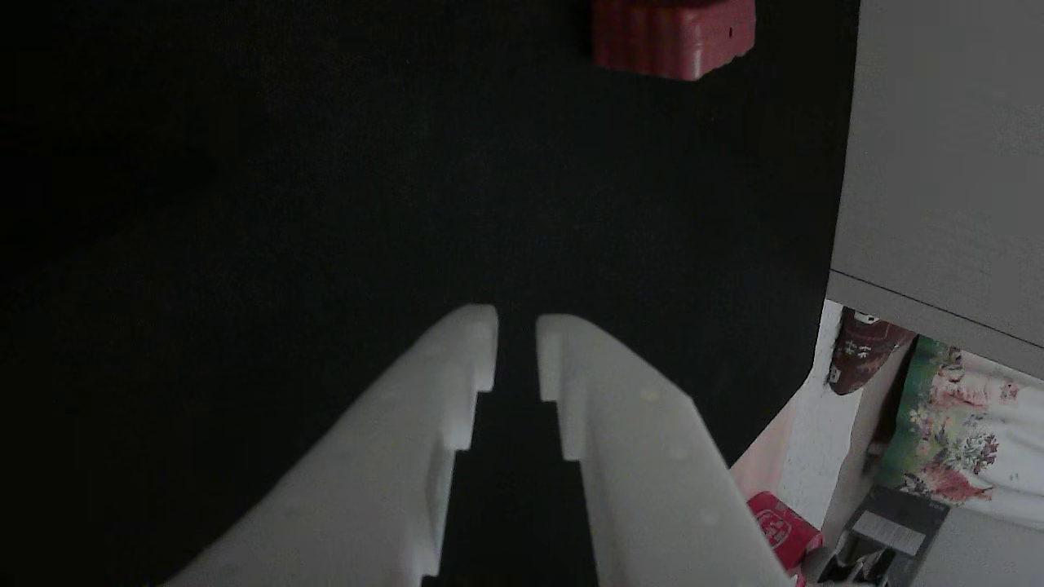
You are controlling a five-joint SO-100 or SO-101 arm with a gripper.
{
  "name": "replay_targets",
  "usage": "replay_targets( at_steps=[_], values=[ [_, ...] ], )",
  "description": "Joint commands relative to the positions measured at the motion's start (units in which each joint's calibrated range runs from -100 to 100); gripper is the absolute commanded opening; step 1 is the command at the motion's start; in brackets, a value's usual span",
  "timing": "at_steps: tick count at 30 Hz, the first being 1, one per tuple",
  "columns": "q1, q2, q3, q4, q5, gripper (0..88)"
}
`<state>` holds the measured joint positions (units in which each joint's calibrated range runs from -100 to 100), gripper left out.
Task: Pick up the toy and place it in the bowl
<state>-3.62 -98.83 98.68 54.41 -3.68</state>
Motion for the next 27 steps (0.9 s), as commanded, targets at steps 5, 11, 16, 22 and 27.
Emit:
replay_targets(
  at_steps=[5,11,16,22,27],
  values=[
    [0.5,-0.7,0.6,-0.3,-0.2,2.5],
    [0.5,-0.6,0.6,-0.3,-0.2,2.5],
    [0.4,-0.5,0.5,-0.3,-0.2,2.5],
    [0.4,-0.5,0.5,-0.2,-0.2,2.9],
    [0.4,-0.3,0.3,0.1,0.2,2.5]
  ],
)
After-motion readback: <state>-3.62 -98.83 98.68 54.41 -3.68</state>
